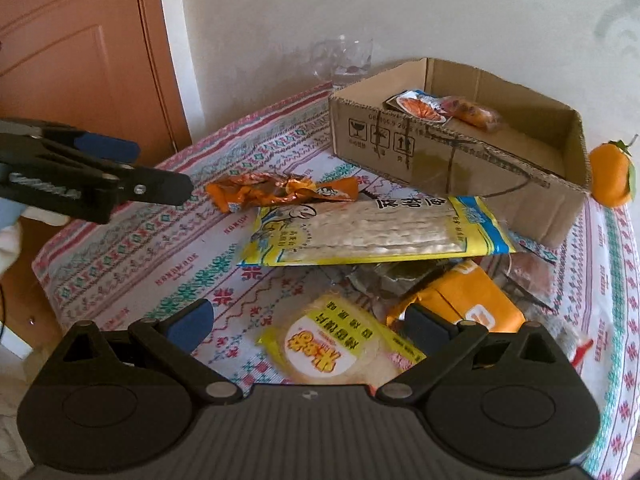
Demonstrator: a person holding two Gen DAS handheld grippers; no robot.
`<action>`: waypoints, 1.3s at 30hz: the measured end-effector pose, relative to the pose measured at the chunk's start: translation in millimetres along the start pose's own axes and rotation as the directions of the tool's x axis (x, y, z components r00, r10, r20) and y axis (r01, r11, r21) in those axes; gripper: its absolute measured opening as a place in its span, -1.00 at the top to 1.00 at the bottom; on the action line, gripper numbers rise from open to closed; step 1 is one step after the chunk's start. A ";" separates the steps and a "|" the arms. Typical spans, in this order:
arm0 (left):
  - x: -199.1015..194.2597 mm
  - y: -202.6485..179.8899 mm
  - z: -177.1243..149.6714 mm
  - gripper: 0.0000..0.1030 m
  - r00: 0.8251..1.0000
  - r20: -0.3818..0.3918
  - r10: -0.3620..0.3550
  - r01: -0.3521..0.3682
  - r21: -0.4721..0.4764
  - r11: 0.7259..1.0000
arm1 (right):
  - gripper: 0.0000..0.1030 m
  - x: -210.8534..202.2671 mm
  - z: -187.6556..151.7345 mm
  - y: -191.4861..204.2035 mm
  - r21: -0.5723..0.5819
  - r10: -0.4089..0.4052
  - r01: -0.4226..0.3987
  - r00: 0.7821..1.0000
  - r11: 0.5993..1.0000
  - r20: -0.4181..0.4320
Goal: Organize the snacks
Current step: 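Move both tools back from the box toward the remaining snack packets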
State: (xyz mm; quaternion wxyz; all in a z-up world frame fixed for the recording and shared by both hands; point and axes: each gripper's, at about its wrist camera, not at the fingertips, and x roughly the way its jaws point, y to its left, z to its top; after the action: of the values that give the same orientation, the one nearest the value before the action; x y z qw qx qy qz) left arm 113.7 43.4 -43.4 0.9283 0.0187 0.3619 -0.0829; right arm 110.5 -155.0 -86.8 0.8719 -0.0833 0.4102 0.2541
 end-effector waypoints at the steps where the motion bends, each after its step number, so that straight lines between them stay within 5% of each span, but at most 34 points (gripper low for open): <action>1: -0.5 0.3 -0.2 -0.81 1.000 0.000 0.000 0.000 -0.002 1.000 | -1.00 3.7 1.0 -1.4 0.011 0.004 -0.004 1.000 1.000 -0.021; 13: 19.4 9.6 0.4 -0.81 1.000 -0.017 -0.005 0.005 -0.007 1.000 | -1.00 -2.0 -13.4 9.9 -0.006 0.049 -0.050 0.989 0.999 -0.141; 26: 86.6 -7.5 27.3 -0.81 0.995 -0.075 -0.062 0.073 0.146 0.987 | -1.00 3.7 -16.9 15.3 -0.077 -0.033 0.025 0.993 0.997 -0.116; 39: 114.1 12.4 33.6 -0.81 0.990 -0.137 -0.028 0.043 0.107 0.993 | -1.00 0.8 -22.4 15.2 -0.079 -0.038 0.030 0.995 0.996 -0.092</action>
State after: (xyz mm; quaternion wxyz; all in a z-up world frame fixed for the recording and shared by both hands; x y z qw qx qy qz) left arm 220.9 36.4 -95.9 0.8977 0.0690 0.4191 -0.1176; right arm 88.1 -149.6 -101.0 0.8521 -0.1357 0.4388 0.2507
